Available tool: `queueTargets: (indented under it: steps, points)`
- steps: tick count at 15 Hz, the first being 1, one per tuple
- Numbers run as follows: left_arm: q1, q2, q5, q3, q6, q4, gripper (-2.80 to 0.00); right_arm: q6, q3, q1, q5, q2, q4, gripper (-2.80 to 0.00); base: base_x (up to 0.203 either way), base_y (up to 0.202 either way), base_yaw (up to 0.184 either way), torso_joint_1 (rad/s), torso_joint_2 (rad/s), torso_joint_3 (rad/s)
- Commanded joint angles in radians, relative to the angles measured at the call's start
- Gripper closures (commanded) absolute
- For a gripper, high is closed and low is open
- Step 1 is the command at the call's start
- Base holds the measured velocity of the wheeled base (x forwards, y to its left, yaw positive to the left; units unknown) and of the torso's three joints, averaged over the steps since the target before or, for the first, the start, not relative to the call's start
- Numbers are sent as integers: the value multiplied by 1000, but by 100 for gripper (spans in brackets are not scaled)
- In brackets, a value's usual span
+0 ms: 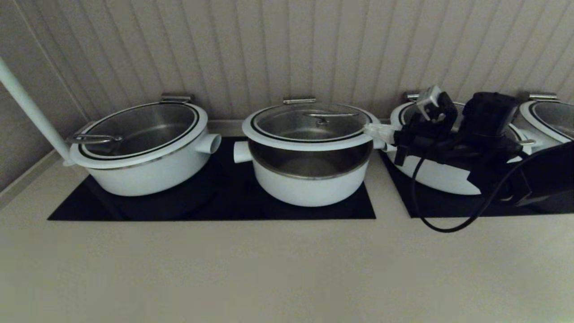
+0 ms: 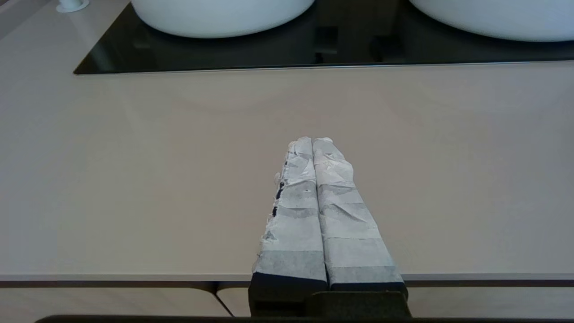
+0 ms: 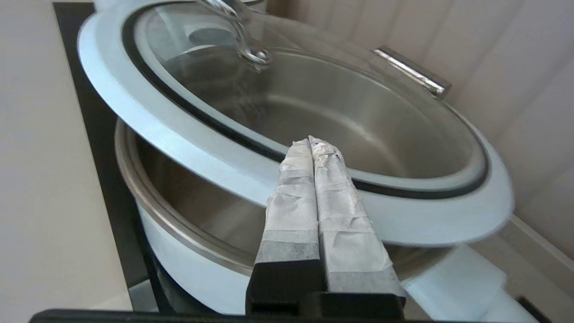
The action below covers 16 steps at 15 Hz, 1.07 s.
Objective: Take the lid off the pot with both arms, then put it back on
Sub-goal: Close the pot lid
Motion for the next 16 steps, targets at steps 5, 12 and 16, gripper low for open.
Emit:
queueTargets:
  steps: [5,12,16]
  points:
    - [-1,1,1,0,0,0,0,-2,5,34,3,67,-51,0,0,0,0,0,0,0]
    - [-1,1,1,0,0,0,0,-2,109,33,0,100,-138,0,0,0,0,0,0,0]
    - [1,1,1,0,0,0,0,-2,139,34,0,112,-161,0,0,0,0,0,0,0]
